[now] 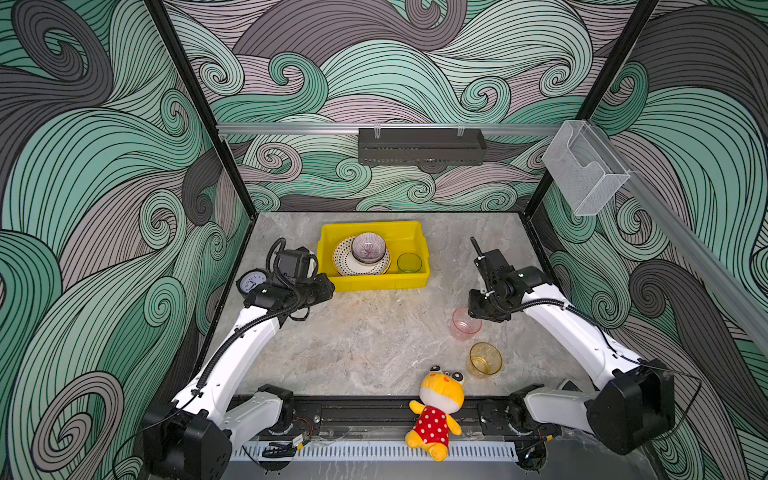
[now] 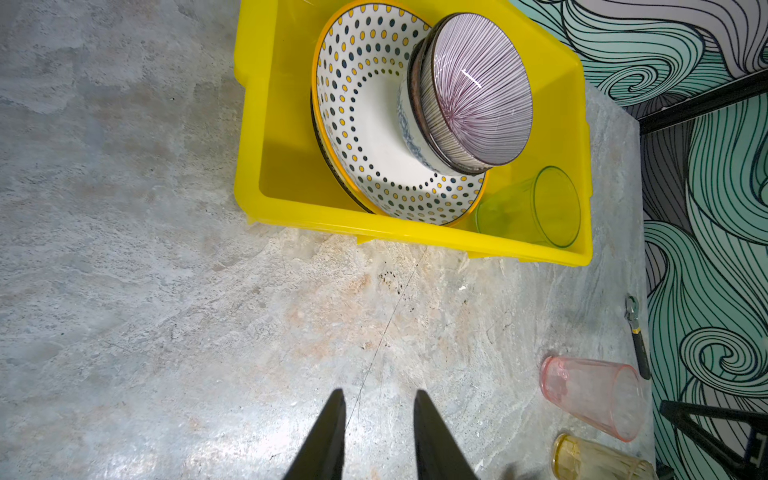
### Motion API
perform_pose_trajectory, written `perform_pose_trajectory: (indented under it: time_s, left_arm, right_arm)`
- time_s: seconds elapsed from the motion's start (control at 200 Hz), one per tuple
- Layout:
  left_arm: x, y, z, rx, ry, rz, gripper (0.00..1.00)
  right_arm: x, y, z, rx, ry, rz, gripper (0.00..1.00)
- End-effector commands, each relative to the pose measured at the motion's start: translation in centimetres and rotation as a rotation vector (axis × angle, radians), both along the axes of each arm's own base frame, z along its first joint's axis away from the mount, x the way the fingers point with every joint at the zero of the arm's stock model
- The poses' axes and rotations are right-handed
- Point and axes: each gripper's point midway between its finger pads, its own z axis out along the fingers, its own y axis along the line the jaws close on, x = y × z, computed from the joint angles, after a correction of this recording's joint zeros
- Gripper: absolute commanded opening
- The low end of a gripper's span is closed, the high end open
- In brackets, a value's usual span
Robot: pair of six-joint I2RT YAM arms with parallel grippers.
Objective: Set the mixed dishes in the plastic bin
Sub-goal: 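Move the right gripper over the pink glass nearer the robot, then lower the right gripper and grasp the pink glass rim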
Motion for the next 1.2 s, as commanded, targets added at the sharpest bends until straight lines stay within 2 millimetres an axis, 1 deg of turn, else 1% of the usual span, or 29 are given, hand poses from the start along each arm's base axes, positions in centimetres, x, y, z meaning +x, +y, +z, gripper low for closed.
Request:
perform_pose_trajectory:
  time_s: [0.0,0.115,0.28,0.38,0.466,0.631,0.751,1.006,1.146,1.196]
  left_arm:
    - [0.5,0.0,1.1,-0.005,-0.012,-0.002,0.32]
    - [0.6,-0.2,0.9,-0.009,-0.005,-0.005,0.32]
    - [0.8,-0.2,0.9,-0.008,-0.002,-0.005,0.32]
    - [0.9,-0.2,0.8,-0.008,-0.001,-0.005,0.32]
    - [0.9,-0.2,0.6,-0.006,0.004,-0.006,0.32]
    - [1.0,-0.3,0.2,-0.005,0.017,-0.003,0.32]
    - [1.0,-0.3,0.1,-0.005,0.024,-0.005,0.31]
    - [0.8,-0.3,-0.2,0.0,0.043,-0.008,0.32]
    - [0.8,-0.4,-0.1,-0.002,0.048,-0.015,0.32]
    - [0.8,-0.4,-0.1,-0.002,0.047,-0.017,0.32]
  right_arm:
    - [-0.3,-0.7,-0.6,-0.02,0.022,-0.026,0.42]
    - [-0.2,-1.1,-0.9,-0.037,0.033,-0.04,0.43]
    - [-0.2,-2.3,-1.5,-0.062,0.042,-0.074,0.44]
    - [-0.2,-2.4,-1.9,-0.048,0.052,-0.08,0.44]
    - [-0.3,-2.1,-2.3,-0.029,0.063,-0.074,0.43]
    - [-0.3,-1.4,-3.1,0.003,0.086,-0.057,0.4]
    - [-0.5,-1.5,-3.7,-0.009,0.108,-0.057,0.36]
    - [-0.5,-1.8,-4.0,-0.023,0.114,-0.064,0.32]
    - [-0.5,-1.8,-4.3,-0.025,0.124,-0.065,0.26]
    - [-0.6,-1.8,-4.4,-0.026,0.128,-0.064,0.25]
